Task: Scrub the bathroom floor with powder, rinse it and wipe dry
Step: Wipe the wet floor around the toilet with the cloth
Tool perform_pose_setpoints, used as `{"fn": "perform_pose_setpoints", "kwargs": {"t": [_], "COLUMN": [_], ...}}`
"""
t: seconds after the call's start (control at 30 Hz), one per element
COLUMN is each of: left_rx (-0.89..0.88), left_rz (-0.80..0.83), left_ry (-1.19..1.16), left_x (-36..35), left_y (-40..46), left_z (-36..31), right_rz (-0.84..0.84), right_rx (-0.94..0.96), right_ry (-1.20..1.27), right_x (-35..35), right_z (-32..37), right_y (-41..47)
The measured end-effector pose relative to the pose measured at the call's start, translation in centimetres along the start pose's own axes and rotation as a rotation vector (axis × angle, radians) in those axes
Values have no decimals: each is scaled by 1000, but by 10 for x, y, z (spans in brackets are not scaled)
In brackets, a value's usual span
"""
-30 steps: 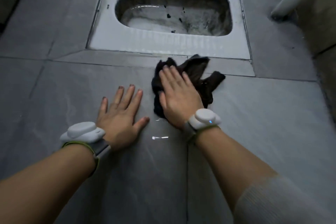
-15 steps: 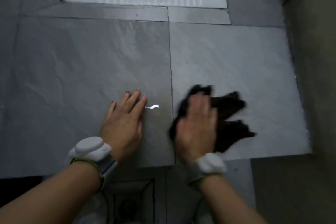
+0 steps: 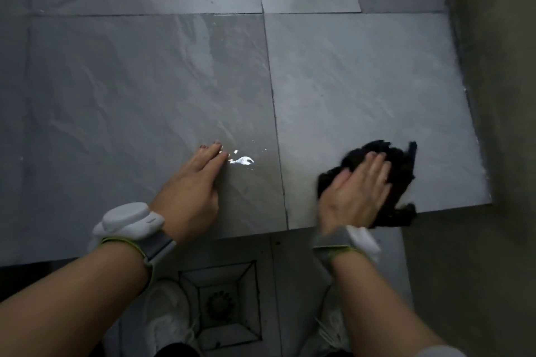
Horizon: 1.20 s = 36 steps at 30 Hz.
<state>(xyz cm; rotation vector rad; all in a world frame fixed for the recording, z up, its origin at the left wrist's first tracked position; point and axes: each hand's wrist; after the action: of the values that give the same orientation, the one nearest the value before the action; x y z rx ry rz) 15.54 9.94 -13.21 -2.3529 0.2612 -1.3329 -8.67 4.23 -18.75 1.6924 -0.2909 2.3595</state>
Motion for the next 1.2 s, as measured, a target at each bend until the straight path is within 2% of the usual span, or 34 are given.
{"fn": "perform_pose_setpoints", "kwargs": {"t": [0.03,0.13,0.23,0.37,0.4,0.47,0.57,0.67,0.73,0.8,0.87,0.93,1.03,1.13,1.2], "left_rx": [2,110,240,354,374,398,425,445,440,416,397,384,348,317,304], "left_rz": [-13,-63,-53,-31,-30,-40,-93,-122,-116,-103,-92,-83,-53,-26,-4], "left_ry": [-32,-152,-248,-386,-431,-477,-477,-508,-465,-408,-361,-302,-225,-108,-35], "left_x": [3,19,32,56,60,63,83,98,104,108,108,106,96,87,88], "left_y": [-4,-17,-23,-44,-48,-51,-57,-59,-61,-60,-56,-53,-51,-48,-41], "left_z": [3,19,40,74,76,77,89,97,98,97,96,92,91,99,104], "right_rz": [20,156,245,503,599,771,814,796,792,711,555,482,595,444,463], "right_rx": [43,372,461,628,591,385,-49,-183,-151,52,319,432,504,701,884], "right_ry": [20,46,180,487,553,689,900,1121,1260,1142,740,367,131,-35,1], "right_x": [-7,-27,-37,-34,-35,-32,-13,14,32,45,44,30,-1,-28,-35], "right_z": [25,85,116,164,174,187,225,248,248,232,210,186,166,157,160], "right_y": [-19,-77,-94,-123,-129,-133,-125,-106,-83,-49,-13,7,-22,-86,-117]}}
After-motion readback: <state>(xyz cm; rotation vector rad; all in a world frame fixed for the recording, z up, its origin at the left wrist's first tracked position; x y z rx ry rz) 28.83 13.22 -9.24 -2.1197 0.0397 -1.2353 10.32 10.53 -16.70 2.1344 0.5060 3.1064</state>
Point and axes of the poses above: each hand's wrist, its own y-axis towards the middle knuckle, its own x-axis out of the back of the hand, z = x × y, and after that the axes turned 4 degrees about y, right-handed
